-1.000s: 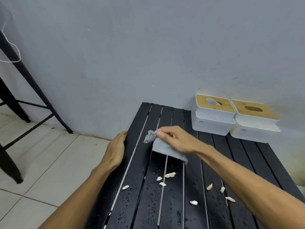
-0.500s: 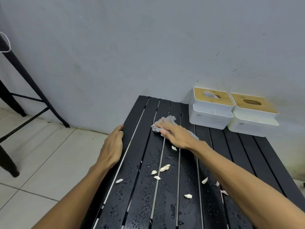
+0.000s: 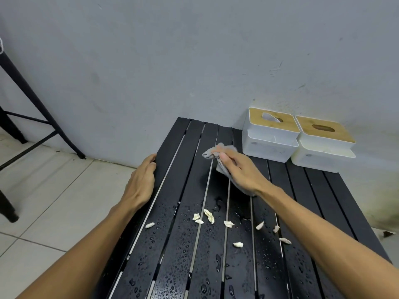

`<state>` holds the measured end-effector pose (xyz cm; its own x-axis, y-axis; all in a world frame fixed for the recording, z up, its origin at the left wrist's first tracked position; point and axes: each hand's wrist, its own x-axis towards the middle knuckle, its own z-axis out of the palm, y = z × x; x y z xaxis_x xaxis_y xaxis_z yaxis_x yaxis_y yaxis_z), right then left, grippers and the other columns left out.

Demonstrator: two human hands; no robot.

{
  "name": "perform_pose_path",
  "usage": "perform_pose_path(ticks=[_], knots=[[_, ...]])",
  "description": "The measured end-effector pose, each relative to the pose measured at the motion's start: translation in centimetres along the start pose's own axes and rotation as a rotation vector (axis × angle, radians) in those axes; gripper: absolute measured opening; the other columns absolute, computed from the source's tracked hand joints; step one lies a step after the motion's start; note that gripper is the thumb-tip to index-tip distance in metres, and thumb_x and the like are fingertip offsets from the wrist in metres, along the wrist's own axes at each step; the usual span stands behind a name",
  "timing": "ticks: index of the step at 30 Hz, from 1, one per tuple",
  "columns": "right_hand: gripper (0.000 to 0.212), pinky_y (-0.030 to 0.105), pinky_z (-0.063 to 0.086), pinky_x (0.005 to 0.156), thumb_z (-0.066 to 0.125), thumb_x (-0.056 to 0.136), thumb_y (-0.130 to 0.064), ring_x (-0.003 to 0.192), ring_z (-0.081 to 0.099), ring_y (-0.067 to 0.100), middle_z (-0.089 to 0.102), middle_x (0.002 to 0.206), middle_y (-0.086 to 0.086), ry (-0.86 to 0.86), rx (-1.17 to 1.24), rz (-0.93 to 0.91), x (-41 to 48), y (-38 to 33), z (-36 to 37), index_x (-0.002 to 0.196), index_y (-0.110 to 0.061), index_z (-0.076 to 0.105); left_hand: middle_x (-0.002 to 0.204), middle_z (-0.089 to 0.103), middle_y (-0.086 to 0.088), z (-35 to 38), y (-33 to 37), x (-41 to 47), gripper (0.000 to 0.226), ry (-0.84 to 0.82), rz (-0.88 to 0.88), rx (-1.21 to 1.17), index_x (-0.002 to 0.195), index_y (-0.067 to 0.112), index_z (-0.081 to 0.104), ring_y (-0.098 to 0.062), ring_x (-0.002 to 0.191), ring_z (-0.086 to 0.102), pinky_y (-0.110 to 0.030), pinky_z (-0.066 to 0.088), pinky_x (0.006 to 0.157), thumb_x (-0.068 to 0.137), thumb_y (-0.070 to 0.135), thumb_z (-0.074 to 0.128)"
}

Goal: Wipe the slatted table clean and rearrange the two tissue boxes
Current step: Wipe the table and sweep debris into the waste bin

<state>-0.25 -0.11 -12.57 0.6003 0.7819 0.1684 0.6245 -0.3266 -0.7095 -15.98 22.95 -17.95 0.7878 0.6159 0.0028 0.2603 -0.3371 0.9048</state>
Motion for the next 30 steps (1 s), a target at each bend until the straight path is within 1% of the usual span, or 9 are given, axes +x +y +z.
perform_pose_path(ticks=[4, 7, 10, 12, 15, 18, 23, 27, 30], knots=[[0.052, 0.053, 0.018, 0.120, 0.021, 0.104, -0.050, 0.149, 0.024, 0.024, 0.039, 0.156, 0.005, -0.136, -0.316, 0.088, 3.5, 3.0, 3.2, 0.145, -0.032, 0.046, 0.136, 0.048, 0.017, -0.1, 0.1, -0.2, 0.059, -0.006, 0.002, -0.016, 0.143, 0.034, 0.043, -0.006, 0.123, 0.042, -0.028, 0.029, 0.100, 0.089, 0.042, 0.021], [0.042, 0.054, 0.028, 0.116, 0.029, 0.108, -0.034, 0.142, 0.035, 0.031, 0.043, 0.149, 0.011, -0.199, -0.350, -0.096, 2.3, 1.7, 4.5, 0.146, -0.028, 0.046, 0.142, 0.048, 0.013, 0.0, 0.1, -0.1, 0.060, 0.000, -0.006, 0.001, 0.144, 0.034, 0.041, -0.011, 0.128, 0.043, -0.030, 0.029, 0.102, 0.088, 0.043, 0.020], [0.039, 0.040, 0.026, 0.121, 0.035, 0.108, -0.036, 0.151, 0.023, 0.012, 0.035, 0.159, 0.000, -0.395, -0.202, -0.181, -0.7, -0.2, 4.9, 0.143, -0.032, 0.050, 0.147, 0.047, 0.010, 0.1, 0.0, 0.1, 0.061, 0.005, -0.007, 0.026, 0.144, 0.033, 0.041, -0.014, 0.134, 0.041, -0.029, 0.027, 0.101, 0.088, 0.044, 0.019], [0.036, 0.032, 0.030, 0.119, 0.039, 0.108, -0.033, 0.146, 0.027, -0.003, 0.040, 0.156, -0.006, -0.441, -0.105, -0.183, -2.2, -0.7, 4.7, 0.138, -0.026, 0.057, 0.147, 0.047, 0.009, 0.0, -0.1, 0.0, 0.061, 0.002, -0.003, 0.013, 0.144, 0.034, 0.041, -0.013, 0.133, 0.042, -0.029, 0.029, 0.103, 0.088, 0.044, 0.020], [0.036, 0.017, 0.047, 0.098, 0.038, 0.108, -0.029, 0.115, 0.050, -0.023, 0.051, 0.146, -0.014, -0.171, 0.006, -0.117, -1.5, -1.2, 3.3, 0.135, -0.025, 0.061, 0.148, 0.046, 0.011, -0.1, -0.3, 0.0, 0.061, -0.001, -0.005, 0.004, 0.144, 0.035, 0.041, -0.012, 0.133, 0.042, -0.033, 0.030, 0.110, 0.088, 0.045, 0.020], [0.040, 0.023, 0.035, 0.109, 0.035, 0.107, -0.039, 0.135, 0.044, -0.003, 0.049, 0.148, -0.013, 0.053, 0.010, -0.015, 2.4, 0.1, 2.2, 0.139, -0.031, 0.057, 0.151, 0.043, 0.012, -0.1, -0.5, 0.0, 0.063, -0.012, -0.027, 0.018, 0.145, 0.037, 0.038, -0.014, 0.137, 0.039, -0.042, 0.028, 0.116, 0.087, 0.048, 0.019], [0.061, 0.046, 0.005, 0.124, 0.030, 0.102, -0.057, 0.155, 0.001, 0.020, 0.015, 0.166, -0.002, -0.185, -0.435, 0.150, 6.4, 2.4, 4.7, 0.156, -0.030, 0.026, 0.152, 0.041, 0.012, -0.2, -0.5, 0.0, 0.066, -0.026, -0.040, 0.029, 0.147, 0.038, 0.036, -0.015, 0.139, 0.037, -0.045, 0.027, 0.116, 0.084, 0.050, 0.017], [0.051, 0.046, 0.016, 0.123, 0.029, 0.107, -0.043, 0.154, 0.009, 0.025, 0.020, 0.165, 0.003, -0.198, -0.379, 0.017, 5.1, 1.8, 5.2, 0.154, -0.024, 0.031, 0.152, 0.041, 0.012, -0.1, -0.1, -0.1, 0.064, -0.019, -0.043, 0.014, 0.147, 0.035, 0.038, -0.014, 0.138, 0.038, -0.044, 0.027, 0.117, 0.087, 0.047, 0.019], [0.047, 0.036, 0.016, 0.123, 0.033, 0.107, -0.038, 0.153, 0.009, 0.014, 0.020, 0.165, 0.002, -0.332, -0.282, -0.098, 2.3, -0.1, 6.1, 0.152, -0.023, 0.038, 0.151, 0.044, 0.009, -0.1, 0.3, -0.1, 0.062, -0.007, -0.034, -0.036, 0.147, 0.030, 0.039, -0.013, 0.138, 0.039, -0.036, 0.026, 0.117, 0.089, 0.043, 0.022]])
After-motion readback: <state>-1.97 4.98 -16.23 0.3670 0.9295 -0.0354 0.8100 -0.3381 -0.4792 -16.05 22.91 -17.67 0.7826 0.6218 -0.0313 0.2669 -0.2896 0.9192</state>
